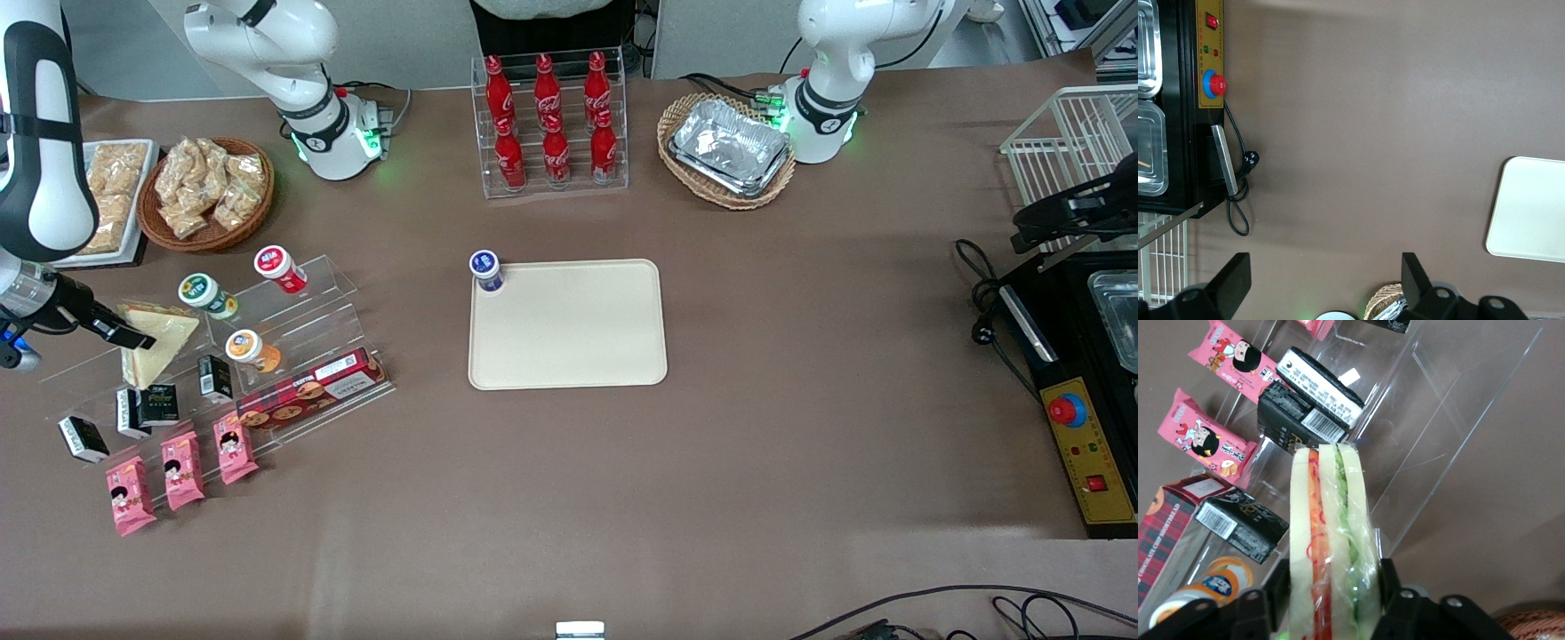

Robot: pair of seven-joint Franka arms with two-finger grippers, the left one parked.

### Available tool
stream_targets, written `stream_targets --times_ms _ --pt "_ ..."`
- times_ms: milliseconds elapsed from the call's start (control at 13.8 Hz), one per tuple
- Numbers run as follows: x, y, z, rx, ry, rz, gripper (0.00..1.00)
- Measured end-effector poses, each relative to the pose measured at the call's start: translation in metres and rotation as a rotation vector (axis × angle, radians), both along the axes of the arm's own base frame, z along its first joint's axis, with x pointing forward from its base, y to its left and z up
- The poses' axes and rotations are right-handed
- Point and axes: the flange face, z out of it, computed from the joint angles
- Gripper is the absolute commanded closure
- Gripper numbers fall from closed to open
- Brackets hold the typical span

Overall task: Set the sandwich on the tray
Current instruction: 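Lift the sandwich out of the acrylic rack with the right gripper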

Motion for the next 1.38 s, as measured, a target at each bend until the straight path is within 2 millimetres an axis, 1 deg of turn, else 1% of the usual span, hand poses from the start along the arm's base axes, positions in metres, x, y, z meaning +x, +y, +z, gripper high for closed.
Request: stream_targets --times_ms 72,217,290,362,435,652,942,1087,1159,1304,1377 --pt "-0.001 -0.001 0.0 0.0 -0.003 0.027 0.68" --pt "0.0 -0.004 0.004 -0.003 -0.013 0.069 0.68" --pt "0.002 -0.005 0.009 -0.002 -0.014 0.077 0.68" --pt "0.005 -0.005 0.02 0.003 -0.009 0.084 0.68" --pt "0.01 -0.006 0.035 0.011 -0.002 0.092 0.68" --pt "0.024 -0.007 0.093 0.023 0.008 0.116 0.67" --pt "0.034 -0.003 0.148 0.025 0.012 0.147 0.67" --pt "0.038 0.004 0.168 0.027 0.015 0.188 0.67" --pt "0.042 0.011 0.176 0.026 0.011 0.237 0.67" --pt "0.052 0.033 0.186 0.025 0.009 0.336 0.67" --pt "0.057 0.05 0.189 0.028 0.014 0.384 0.67"
